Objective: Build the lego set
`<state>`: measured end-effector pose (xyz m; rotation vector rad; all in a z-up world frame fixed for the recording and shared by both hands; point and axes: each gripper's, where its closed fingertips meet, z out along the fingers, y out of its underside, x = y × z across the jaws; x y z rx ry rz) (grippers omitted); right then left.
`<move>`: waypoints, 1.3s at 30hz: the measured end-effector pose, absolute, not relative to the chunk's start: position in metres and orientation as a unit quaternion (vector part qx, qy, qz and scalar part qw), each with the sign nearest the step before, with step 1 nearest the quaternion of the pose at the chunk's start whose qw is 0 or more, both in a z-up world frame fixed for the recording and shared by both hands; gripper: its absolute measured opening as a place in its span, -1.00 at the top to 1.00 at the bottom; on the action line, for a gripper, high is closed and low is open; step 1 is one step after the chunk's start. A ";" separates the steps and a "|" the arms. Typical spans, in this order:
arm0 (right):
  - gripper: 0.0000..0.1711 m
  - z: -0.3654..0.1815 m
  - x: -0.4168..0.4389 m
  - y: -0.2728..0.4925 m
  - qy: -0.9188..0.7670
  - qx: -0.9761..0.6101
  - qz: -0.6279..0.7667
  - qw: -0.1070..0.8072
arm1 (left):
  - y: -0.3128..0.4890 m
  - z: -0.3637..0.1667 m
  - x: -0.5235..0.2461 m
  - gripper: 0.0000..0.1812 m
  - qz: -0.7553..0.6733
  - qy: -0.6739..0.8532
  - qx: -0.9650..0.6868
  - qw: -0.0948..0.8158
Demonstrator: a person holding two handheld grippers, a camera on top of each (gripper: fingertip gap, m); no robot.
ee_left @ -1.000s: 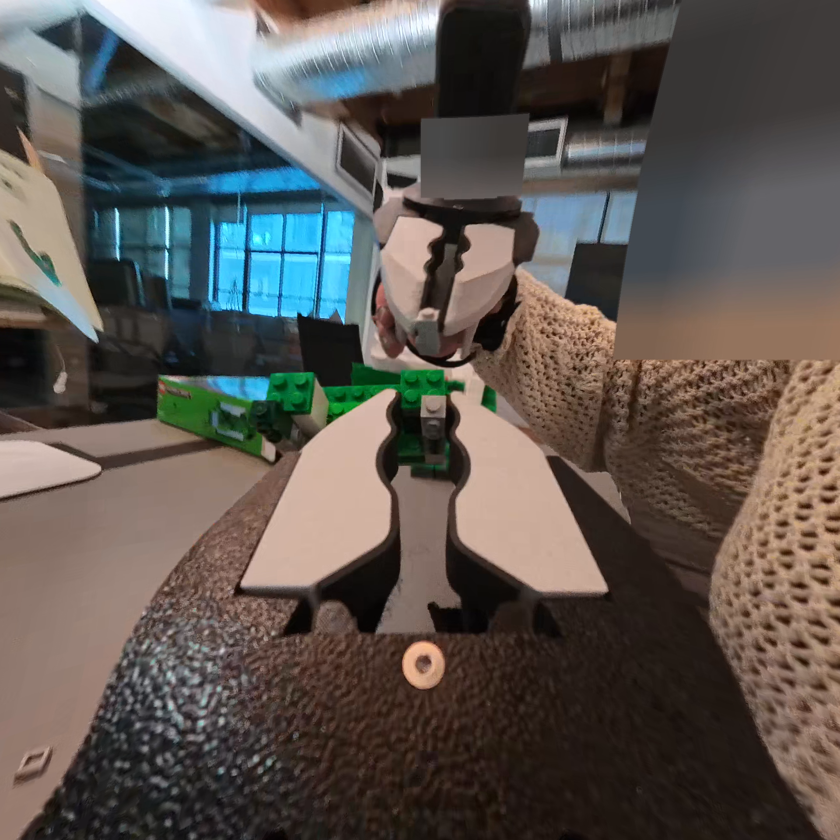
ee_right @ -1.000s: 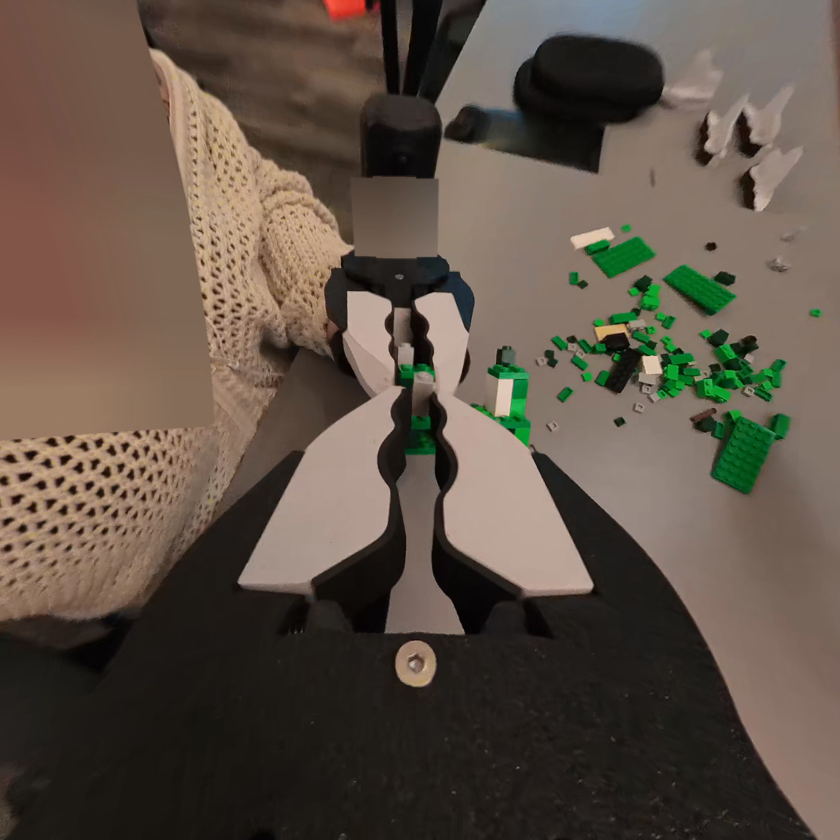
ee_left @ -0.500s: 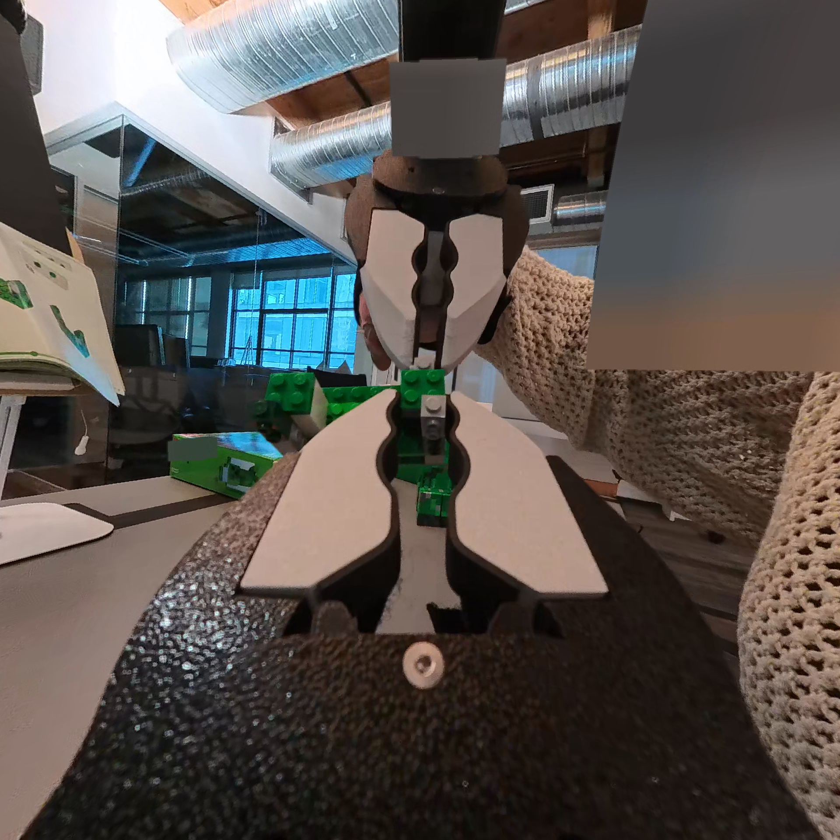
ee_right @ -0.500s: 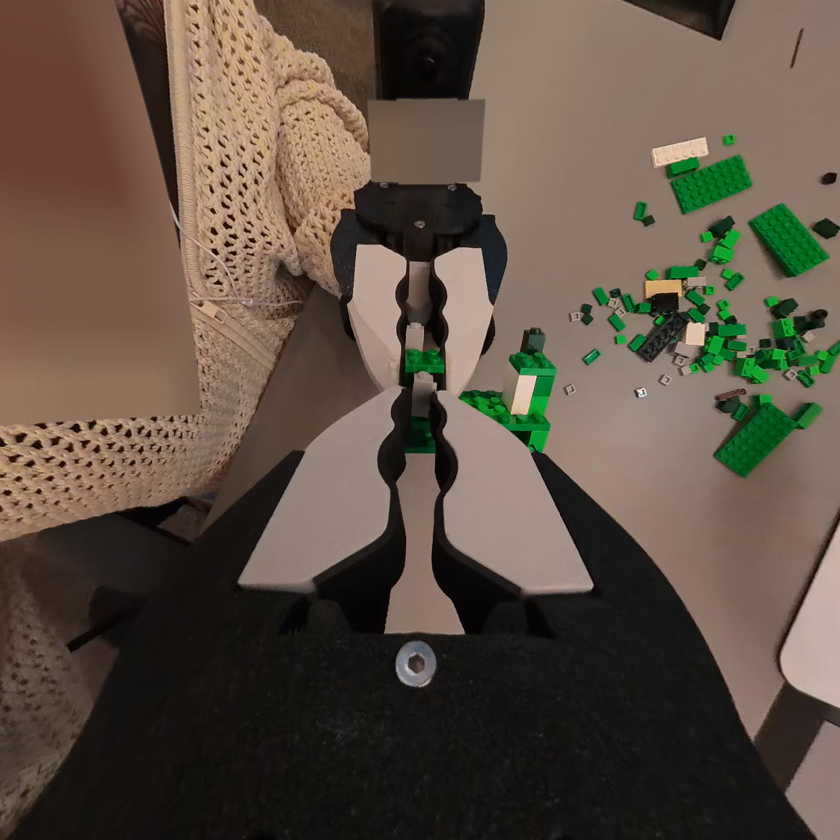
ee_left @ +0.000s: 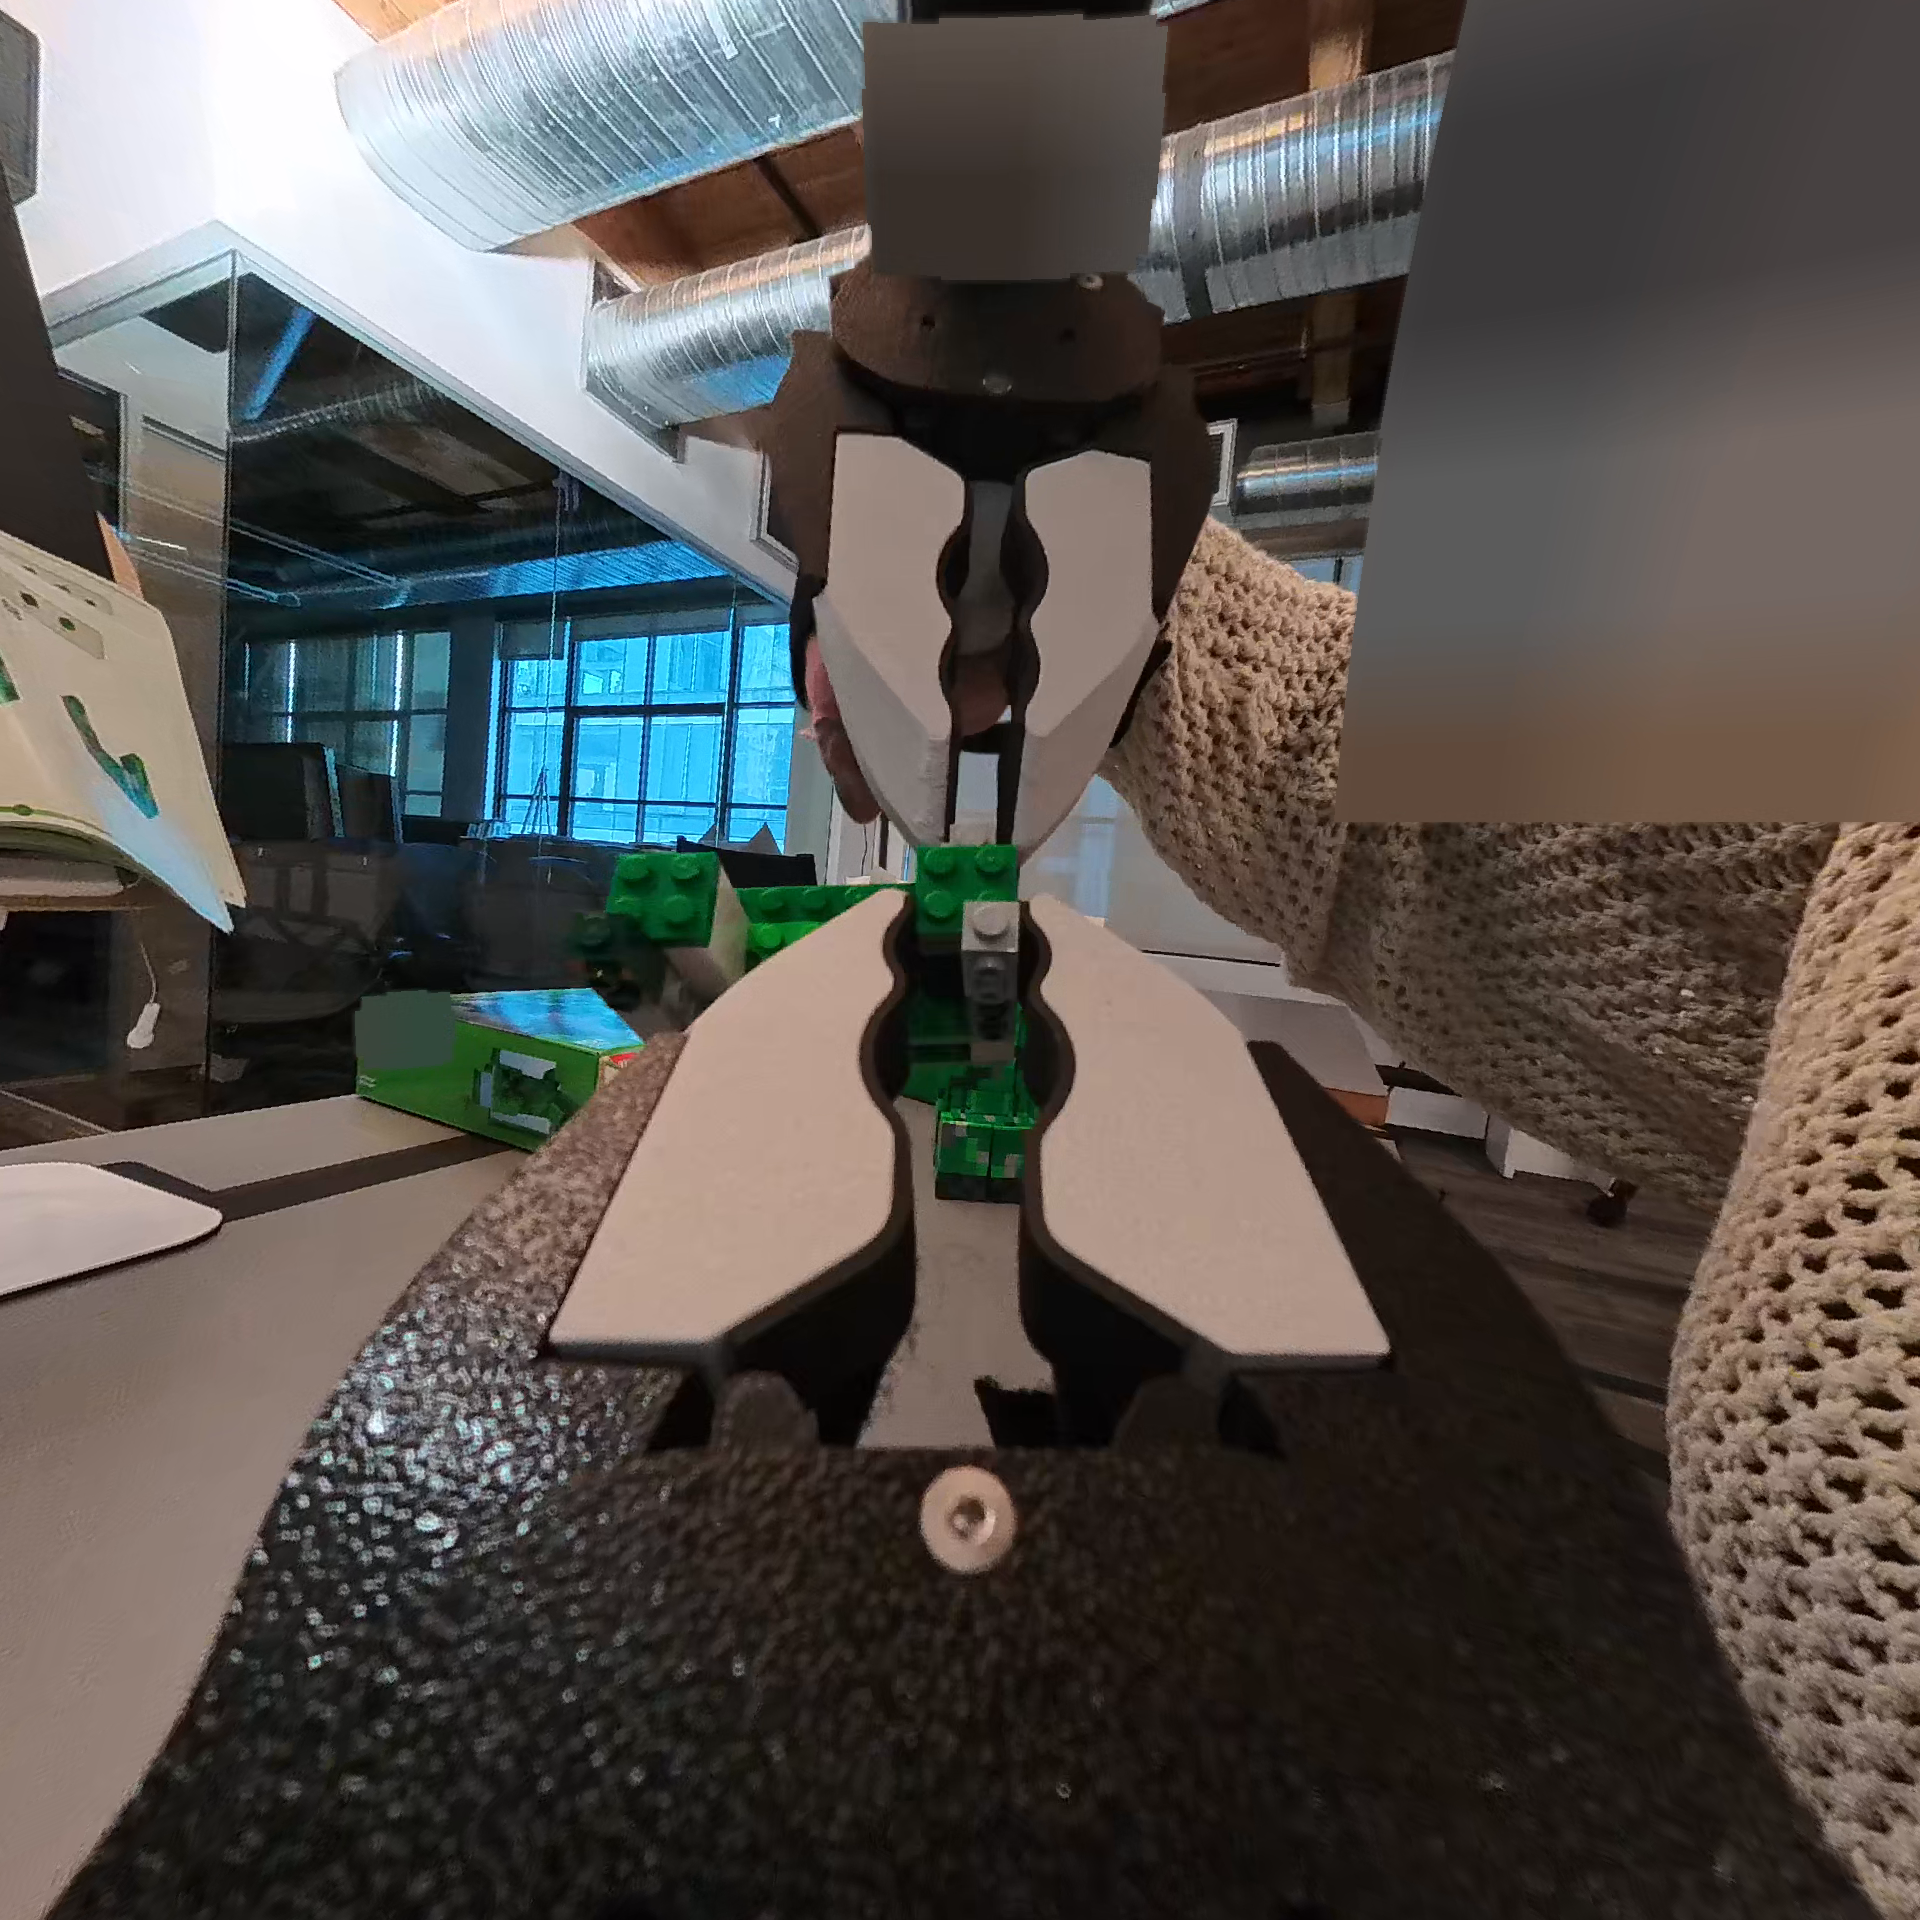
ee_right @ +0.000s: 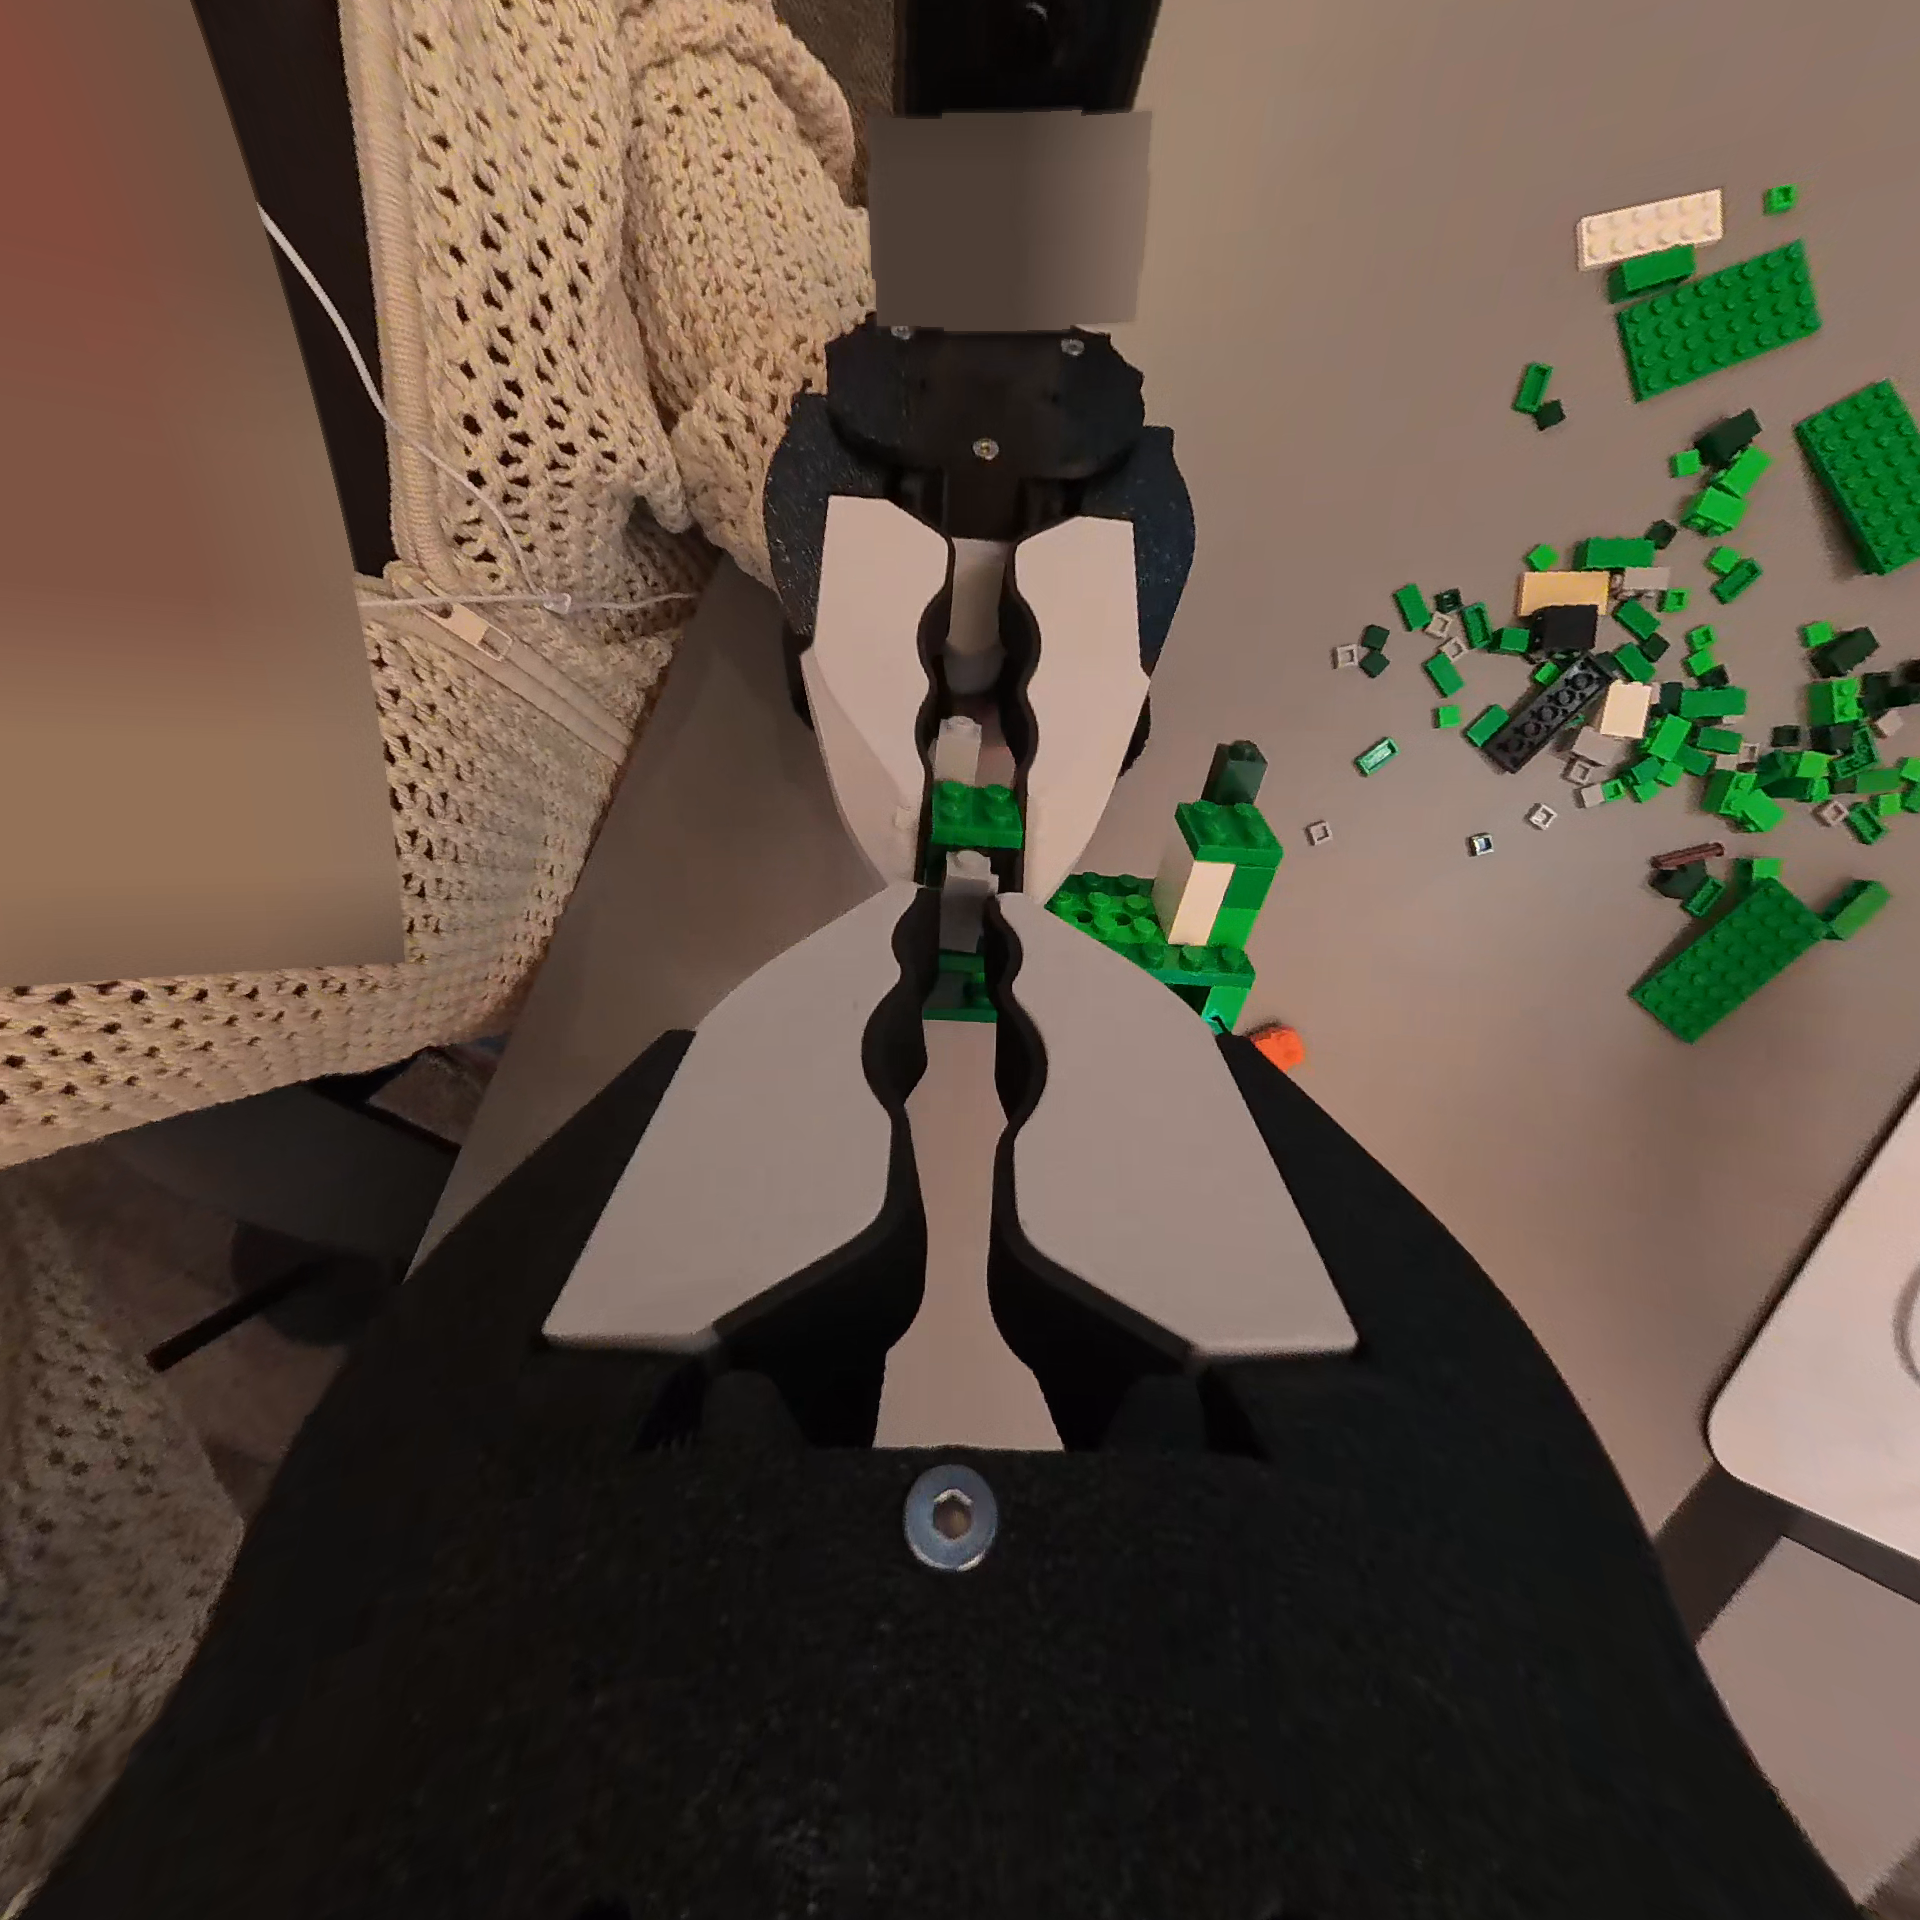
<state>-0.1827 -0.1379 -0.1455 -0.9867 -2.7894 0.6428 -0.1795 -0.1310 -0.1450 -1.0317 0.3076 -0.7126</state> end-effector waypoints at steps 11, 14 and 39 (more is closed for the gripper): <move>0.89 -0.145 -0.181 -0.140 -0.918 -0.332 0.212 0.055 | -0.132 -0.144 -0.177 0.82 -0.336 0.149 -0.476 0.799; 0.89 -0.144 -0.182 -0.140 -0.917 -0.334 0.209 0.059 | -0.132 -0.143 -0.178 0.82 -0.334 0.148 -0.475 0.800; 0.45 -0.110 -0.175 -0.151 -0.924 -0.058 0.135 0.354 | -0.143 -0.129 -0.177 0.82 -0.518 0.146 -0.459 0.707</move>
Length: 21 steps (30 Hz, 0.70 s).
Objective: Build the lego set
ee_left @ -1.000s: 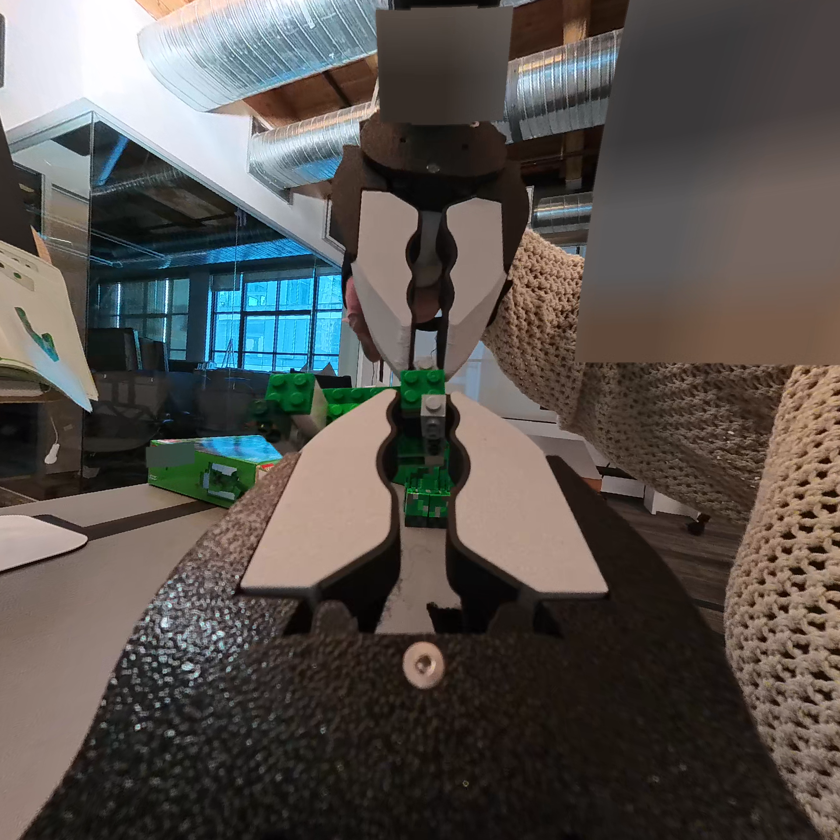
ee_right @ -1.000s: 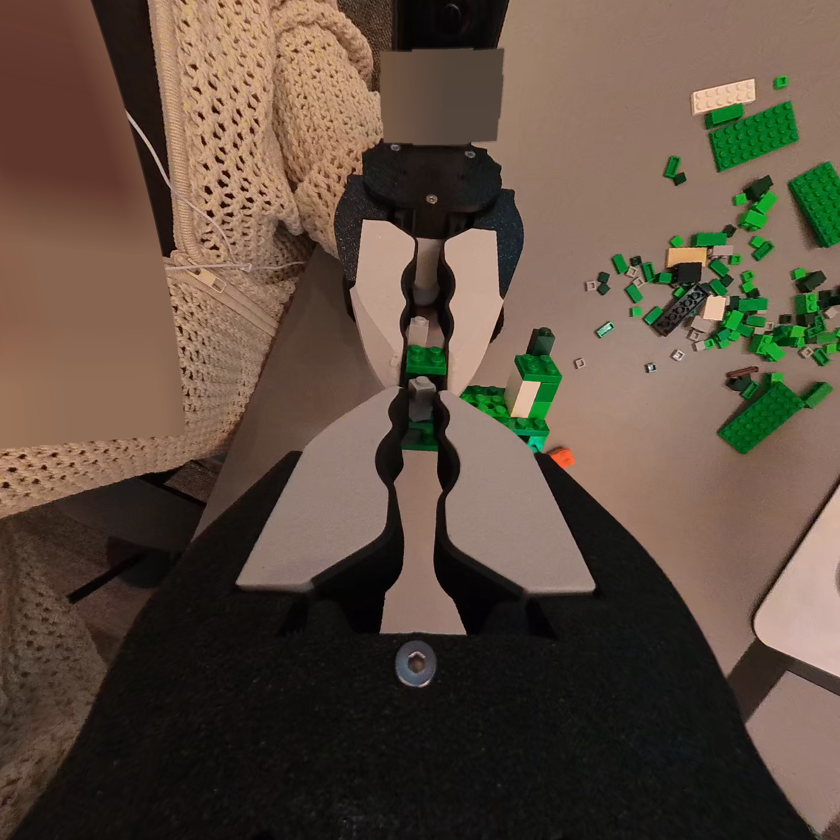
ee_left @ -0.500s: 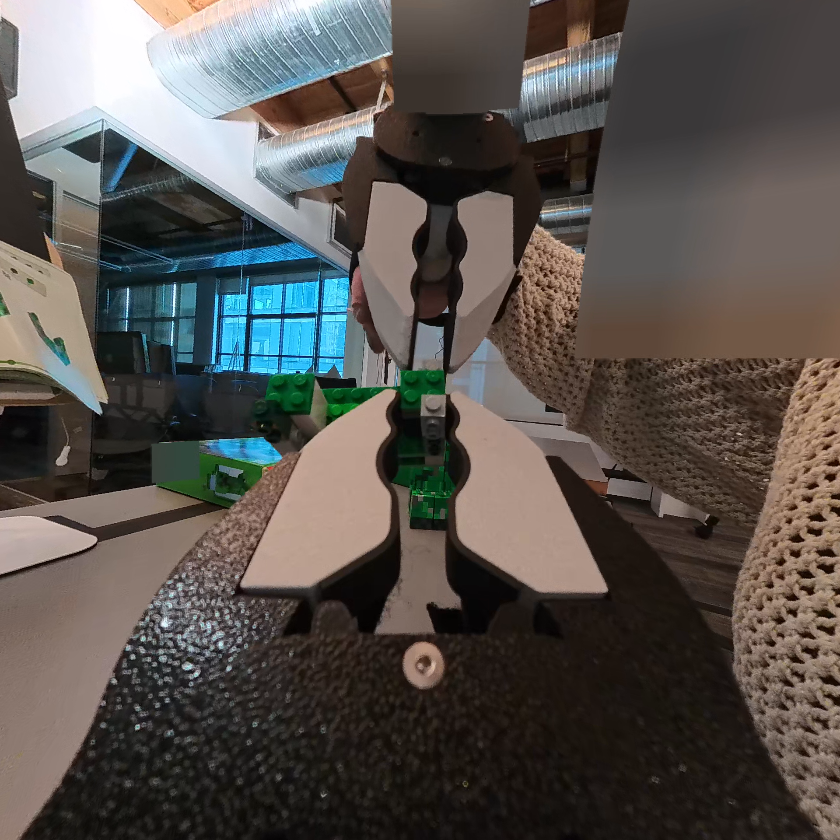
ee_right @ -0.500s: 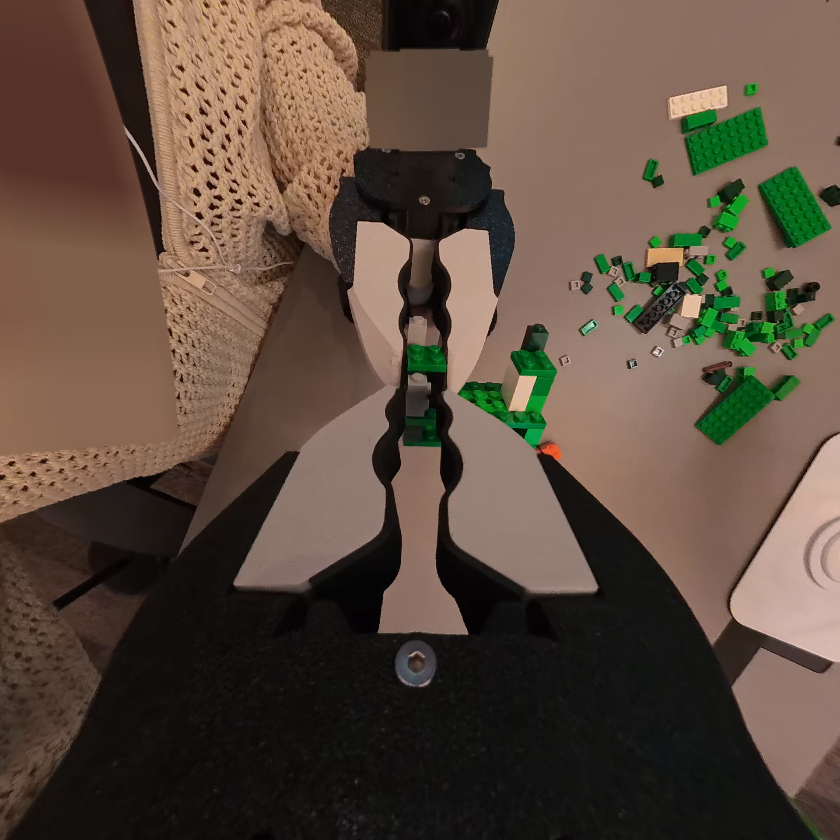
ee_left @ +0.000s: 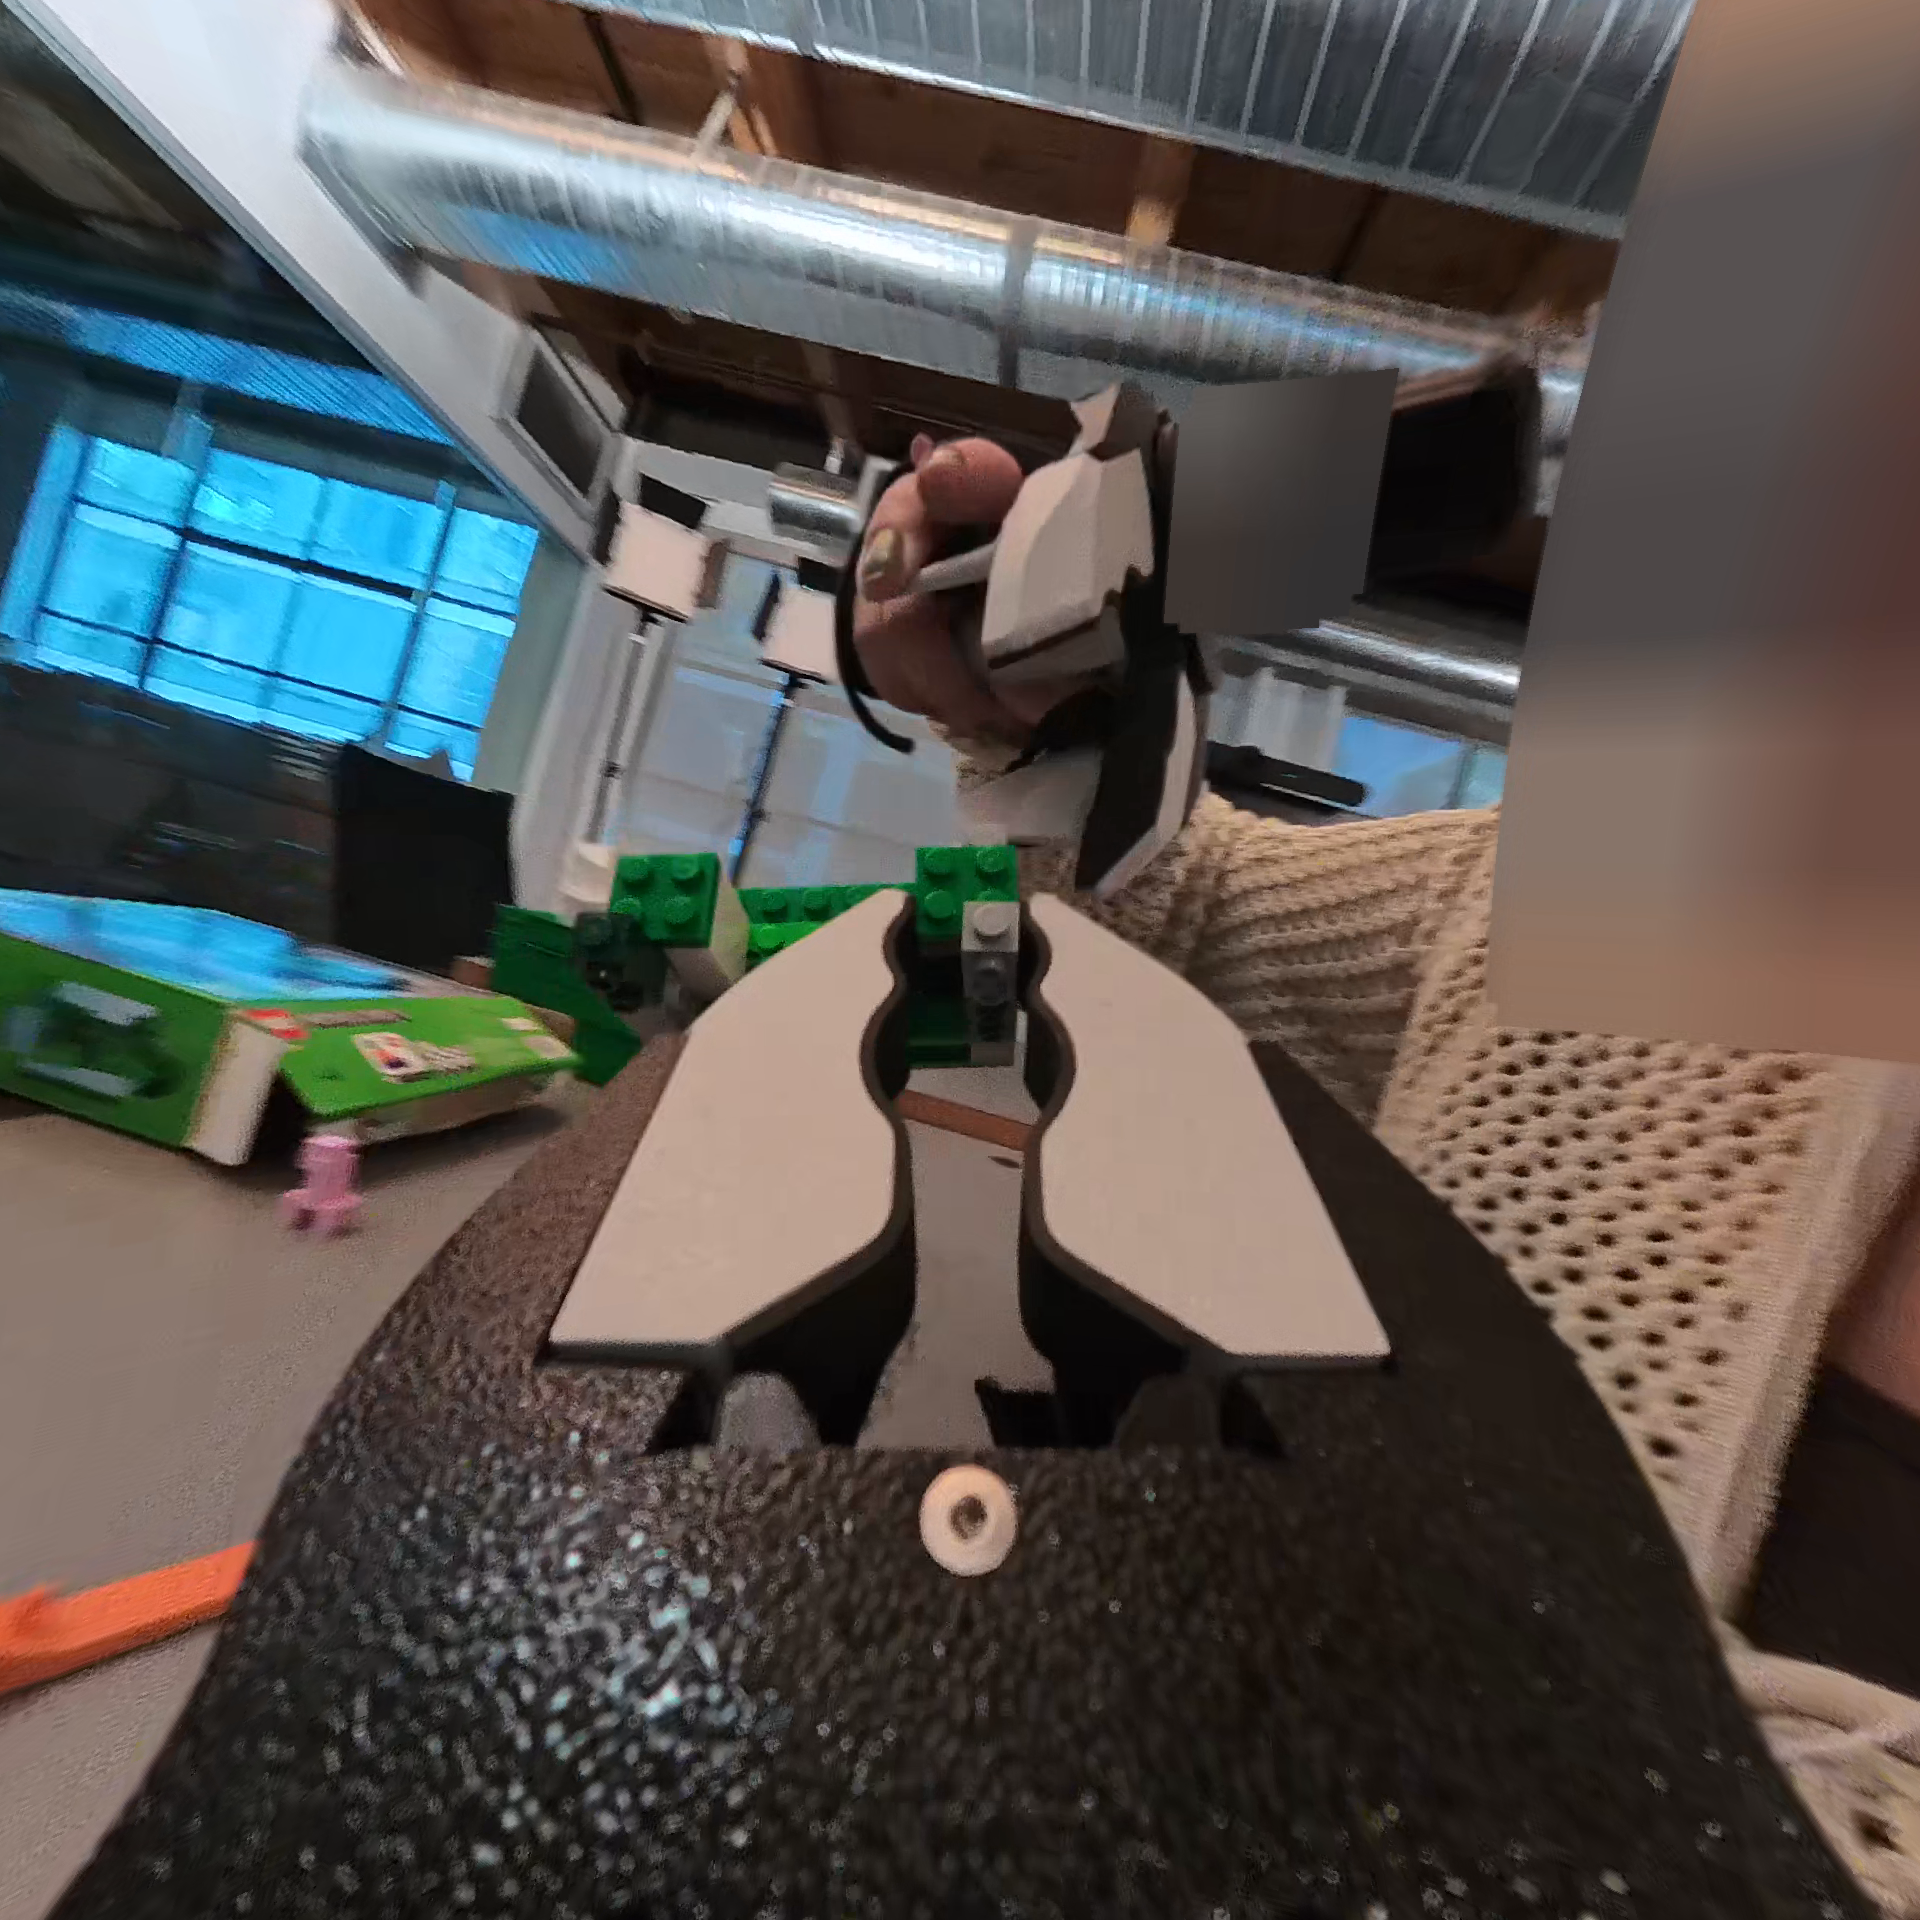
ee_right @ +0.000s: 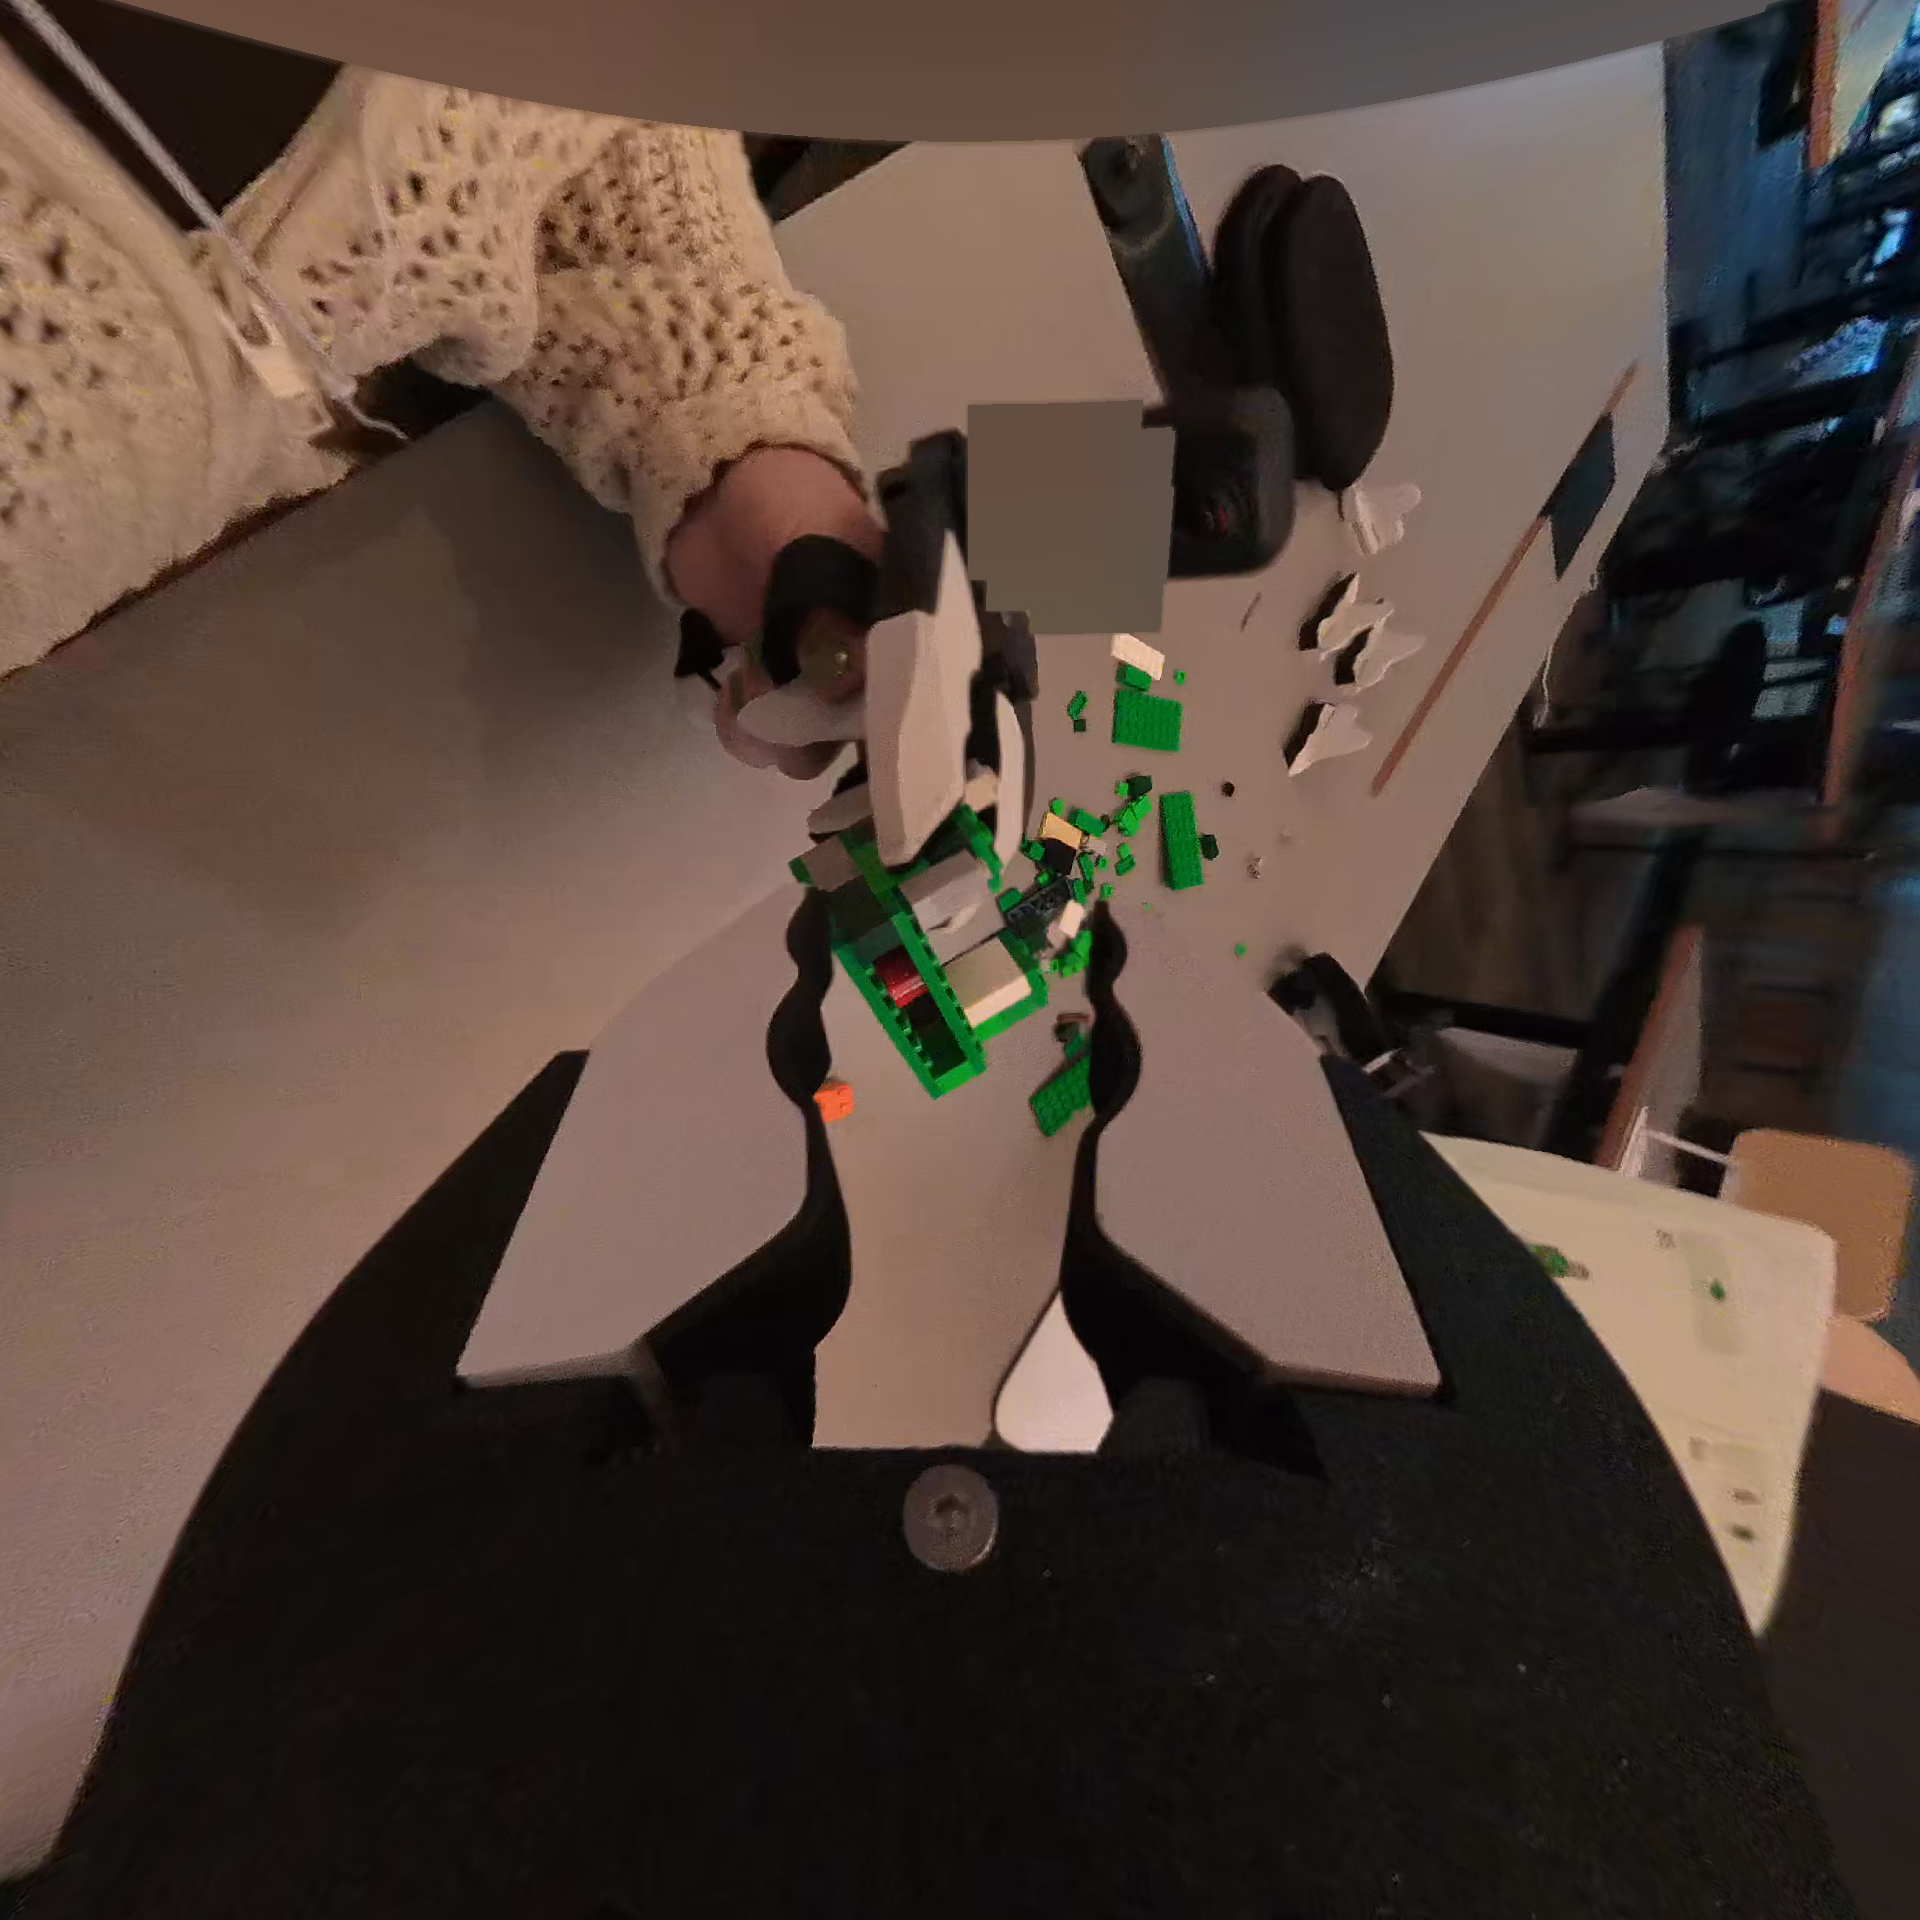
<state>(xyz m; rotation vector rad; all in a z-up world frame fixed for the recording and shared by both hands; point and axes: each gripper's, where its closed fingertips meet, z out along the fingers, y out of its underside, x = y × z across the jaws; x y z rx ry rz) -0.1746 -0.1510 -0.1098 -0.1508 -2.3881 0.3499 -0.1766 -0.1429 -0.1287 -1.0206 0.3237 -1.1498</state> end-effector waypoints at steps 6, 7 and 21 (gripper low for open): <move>0.31 -0.129 -0.161 -0.159 -0.946 -0.013 0.118 0.301 | -0.157 -0.126 -0.162 0.82 -0.591 0.185 -0.431 0.657; 0.33 -0.130 -0.161 -0.160 -0.949 -0.008 0.113 0.295 | -0.160 -0.125 -0.161 0.82 -0.602 0.189 -0.424 0.650; 0.48 -0.132 -0.163 -0.166 -0.960 -0.056 0.134 0.240 | -0.165 -0.124 -0.164 0.82 -0.621 0.197 -0.404 0.642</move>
